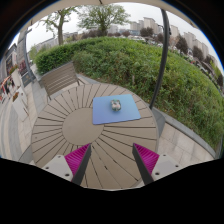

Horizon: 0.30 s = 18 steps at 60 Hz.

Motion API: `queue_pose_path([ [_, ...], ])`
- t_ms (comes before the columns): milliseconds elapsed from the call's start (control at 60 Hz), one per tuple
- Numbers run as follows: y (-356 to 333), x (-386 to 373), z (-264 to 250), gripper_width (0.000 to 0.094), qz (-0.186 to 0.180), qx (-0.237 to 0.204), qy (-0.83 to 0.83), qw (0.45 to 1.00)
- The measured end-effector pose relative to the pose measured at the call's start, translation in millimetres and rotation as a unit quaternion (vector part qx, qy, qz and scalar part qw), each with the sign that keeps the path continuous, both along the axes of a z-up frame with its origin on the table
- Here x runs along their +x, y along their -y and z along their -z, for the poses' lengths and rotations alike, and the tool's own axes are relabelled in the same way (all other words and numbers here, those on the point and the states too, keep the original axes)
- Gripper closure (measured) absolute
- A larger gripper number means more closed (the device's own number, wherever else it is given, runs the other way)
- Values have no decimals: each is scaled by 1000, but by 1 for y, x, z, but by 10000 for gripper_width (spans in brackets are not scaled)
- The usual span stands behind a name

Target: Arrange mouse

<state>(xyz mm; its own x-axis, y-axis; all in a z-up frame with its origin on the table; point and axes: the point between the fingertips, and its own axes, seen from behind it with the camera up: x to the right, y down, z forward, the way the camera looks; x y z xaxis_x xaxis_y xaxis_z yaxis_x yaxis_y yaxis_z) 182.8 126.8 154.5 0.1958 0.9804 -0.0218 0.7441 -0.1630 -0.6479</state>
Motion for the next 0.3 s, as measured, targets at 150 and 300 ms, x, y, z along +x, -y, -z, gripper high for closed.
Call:
queue_pose_path([
  [150, 0, 14, -7, 89, 1, 11, -5, 1000],
  [300, 12, 18, -6, 86, 6, -10, -12, 1000],
])
